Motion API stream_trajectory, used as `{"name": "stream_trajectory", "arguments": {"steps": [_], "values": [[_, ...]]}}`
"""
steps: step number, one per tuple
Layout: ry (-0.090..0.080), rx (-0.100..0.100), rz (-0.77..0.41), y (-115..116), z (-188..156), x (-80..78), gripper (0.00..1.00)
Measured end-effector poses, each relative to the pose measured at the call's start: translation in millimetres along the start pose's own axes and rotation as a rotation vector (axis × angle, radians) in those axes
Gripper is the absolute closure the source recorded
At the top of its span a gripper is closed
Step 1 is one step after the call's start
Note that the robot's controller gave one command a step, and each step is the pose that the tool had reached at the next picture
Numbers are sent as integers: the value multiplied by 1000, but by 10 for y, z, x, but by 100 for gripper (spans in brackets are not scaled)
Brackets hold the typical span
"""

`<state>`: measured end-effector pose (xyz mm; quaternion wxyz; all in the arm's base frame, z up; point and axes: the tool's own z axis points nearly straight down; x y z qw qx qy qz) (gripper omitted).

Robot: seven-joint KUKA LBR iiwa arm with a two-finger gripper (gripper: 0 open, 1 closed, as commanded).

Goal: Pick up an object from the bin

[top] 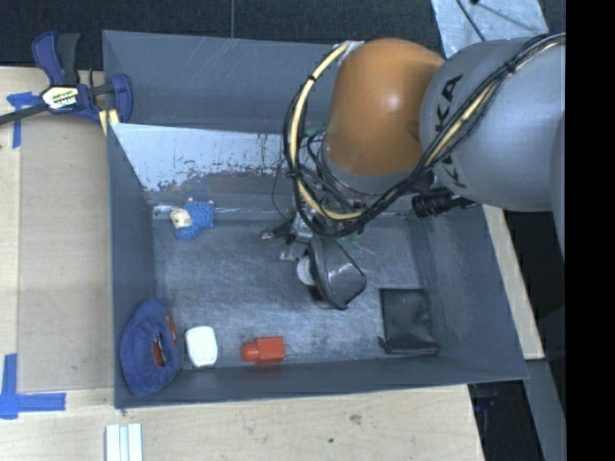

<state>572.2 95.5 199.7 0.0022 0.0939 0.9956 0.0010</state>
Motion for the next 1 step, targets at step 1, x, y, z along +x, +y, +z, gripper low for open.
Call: {"name": "stream_trajectory", "arguments": {"steps": [1], "values": [[0,0,-36,107,-690,327,100]]}}
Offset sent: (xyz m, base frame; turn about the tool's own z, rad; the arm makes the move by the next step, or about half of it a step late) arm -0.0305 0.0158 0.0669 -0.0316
